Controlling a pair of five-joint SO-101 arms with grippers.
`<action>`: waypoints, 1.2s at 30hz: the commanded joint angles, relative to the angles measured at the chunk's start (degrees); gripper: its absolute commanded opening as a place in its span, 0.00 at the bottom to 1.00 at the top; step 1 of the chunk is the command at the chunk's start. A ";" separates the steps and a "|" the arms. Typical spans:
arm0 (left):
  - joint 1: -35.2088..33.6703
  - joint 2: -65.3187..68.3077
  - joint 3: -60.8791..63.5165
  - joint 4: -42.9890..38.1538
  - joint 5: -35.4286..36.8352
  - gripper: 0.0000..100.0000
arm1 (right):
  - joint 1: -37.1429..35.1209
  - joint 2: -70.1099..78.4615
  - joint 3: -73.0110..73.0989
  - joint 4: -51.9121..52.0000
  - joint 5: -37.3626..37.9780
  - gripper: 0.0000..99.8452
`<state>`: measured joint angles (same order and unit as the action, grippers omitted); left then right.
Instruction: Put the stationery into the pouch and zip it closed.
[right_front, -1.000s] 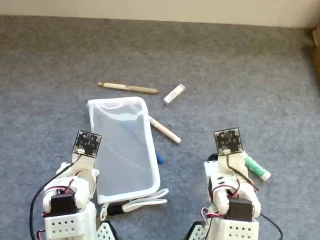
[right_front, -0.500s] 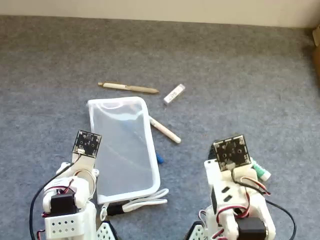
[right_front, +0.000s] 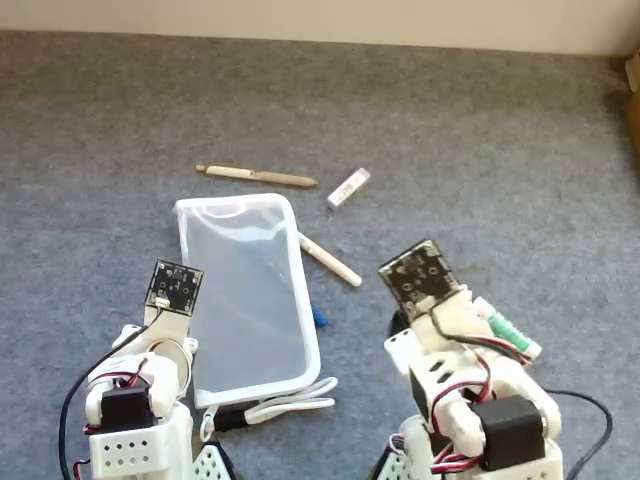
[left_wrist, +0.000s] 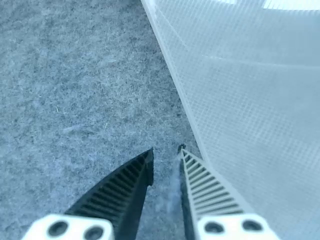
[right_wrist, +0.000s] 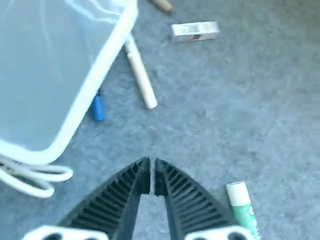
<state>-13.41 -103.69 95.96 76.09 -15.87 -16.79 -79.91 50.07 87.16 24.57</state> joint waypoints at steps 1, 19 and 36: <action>-0.66 -0.48 1.27 0.44 -0.26 0.10 | -4.09 3.30 -3.21 1.36 0.44 0.12; -0.66 -0.48 1.27 0.44 -0.26 0.10 | -33.63 17.27 -3.03 1.63 -5.19 0.19; -0.66 -0.48 1.27 0.44 -0.26 0.10 | -47.34 17.63 15.43 -16.13 -9.14 0.19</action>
<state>-13.41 -103.69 95.96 76.09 -15.87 -63.47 -62.68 61.49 77.23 16.13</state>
